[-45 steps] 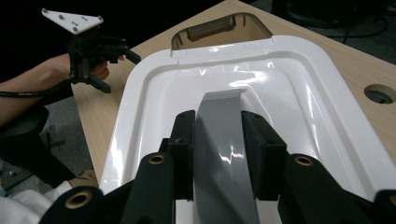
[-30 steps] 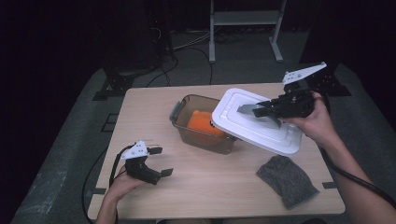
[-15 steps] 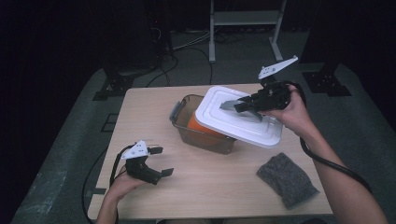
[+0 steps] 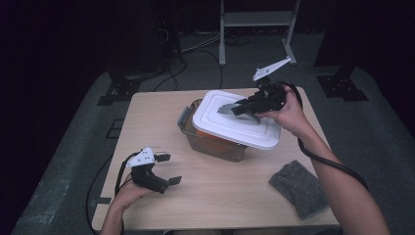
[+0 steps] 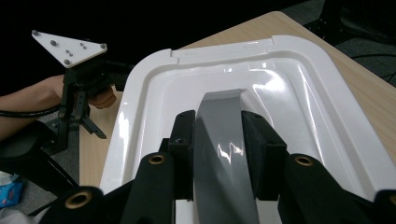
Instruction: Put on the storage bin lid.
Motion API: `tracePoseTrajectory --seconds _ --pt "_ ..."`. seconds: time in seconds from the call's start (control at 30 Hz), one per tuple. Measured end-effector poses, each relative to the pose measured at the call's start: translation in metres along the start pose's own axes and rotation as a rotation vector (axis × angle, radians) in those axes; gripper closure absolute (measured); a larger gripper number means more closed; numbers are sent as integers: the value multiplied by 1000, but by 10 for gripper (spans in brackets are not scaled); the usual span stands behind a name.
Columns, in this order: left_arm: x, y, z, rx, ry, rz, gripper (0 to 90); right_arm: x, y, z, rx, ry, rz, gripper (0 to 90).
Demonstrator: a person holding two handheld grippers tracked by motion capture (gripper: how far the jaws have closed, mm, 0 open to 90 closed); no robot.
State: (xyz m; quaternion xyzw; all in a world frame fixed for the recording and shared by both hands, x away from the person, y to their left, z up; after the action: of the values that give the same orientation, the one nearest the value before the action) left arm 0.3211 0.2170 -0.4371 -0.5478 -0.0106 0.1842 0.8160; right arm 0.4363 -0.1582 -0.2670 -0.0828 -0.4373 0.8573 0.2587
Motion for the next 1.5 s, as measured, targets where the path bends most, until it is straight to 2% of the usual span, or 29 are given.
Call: tracePoseTrajectory --seconds 0.83,1.3,1.5 --pt "0 0 1 -3 4 -2 27 -9 -15 -53 20 -51 5 659" --pt "0 -1 -1 3 11 1 26 -18 -12 -80 54 -44 -4 659" --pt "0 -1 -1 4 10 0 27 -23 -10 -86 61 -36 -7 659"
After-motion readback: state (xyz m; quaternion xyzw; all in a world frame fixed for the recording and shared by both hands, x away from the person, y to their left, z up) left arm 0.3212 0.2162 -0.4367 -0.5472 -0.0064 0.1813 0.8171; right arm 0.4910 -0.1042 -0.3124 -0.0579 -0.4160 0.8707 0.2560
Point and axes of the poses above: each handheld gripper's, and its own axes: z roughly backward along the jaws, y roughly out of its underside, x roughly to its left, the point moved 1 cm from there along -z, roughly forward along the jaws, and after that the axes turned 11 degrees about y, right-handed, at the moved point
